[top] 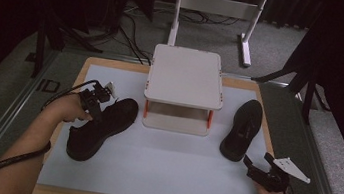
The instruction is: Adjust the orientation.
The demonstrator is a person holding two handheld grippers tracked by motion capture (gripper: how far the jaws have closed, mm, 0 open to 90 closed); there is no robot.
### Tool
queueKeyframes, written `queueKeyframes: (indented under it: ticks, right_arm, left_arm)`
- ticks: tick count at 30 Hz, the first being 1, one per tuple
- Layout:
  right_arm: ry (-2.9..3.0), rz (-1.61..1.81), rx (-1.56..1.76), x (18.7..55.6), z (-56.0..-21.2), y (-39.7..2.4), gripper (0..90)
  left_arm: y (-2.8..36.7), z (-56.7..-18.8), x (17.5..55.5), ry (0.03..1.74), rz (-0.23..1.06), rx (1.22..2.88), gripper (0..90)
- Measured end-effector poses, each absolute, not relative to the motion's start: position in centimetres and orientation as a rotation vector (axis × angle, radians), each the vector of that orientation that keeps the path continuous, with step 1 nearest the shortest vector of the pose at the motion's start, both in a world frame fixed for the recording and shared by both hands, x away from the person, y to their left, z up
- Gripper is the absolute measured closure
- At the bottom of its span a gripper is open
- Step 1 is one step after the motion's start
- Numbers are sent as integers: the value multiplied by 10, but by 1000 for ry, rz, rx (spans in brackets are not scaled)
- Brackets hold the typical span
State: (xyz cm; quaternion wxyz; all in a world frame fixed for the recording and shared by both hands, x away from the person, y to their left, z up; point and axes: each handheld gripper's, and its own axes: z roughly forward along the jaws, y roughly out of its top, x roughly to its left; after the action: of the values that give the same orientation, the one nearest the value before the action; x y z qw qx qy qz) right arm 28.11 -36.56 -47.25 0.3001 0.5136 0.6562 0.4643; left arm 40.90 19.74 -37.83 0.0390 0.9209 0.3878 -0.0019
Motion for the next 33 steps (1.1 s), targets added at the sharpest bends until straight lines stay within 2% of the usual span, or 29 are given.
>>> queueKeyframes:
  ticks: [13, 20, 23, 30, 33]
  right_arm:
    - [1753, 1231, 1361, 281, -473, -365, 133]
    - [1761, 1236, 1360, 282, -472, -366, 133]
    - [1763, 1233, 1358, 282, -472, -365, 133]
    - [1766, 1232, 1357, 282, -473, -365, 133]
    - [1765, 1232, 1357, 282, -473, -365, 134]
  left_arm:
    - [210, -382, 404, 1260, -35, 2679, 809]
    - [218, -379, 403, 1290, -86, 2596, 673]
    - [219, -381, 400, 1292, -70, 2593, 570]
    - [225, -378, 391, 1306, -55, 2538, 508]
    - [230, -376, 386, 1319, -50, 2508, 508]
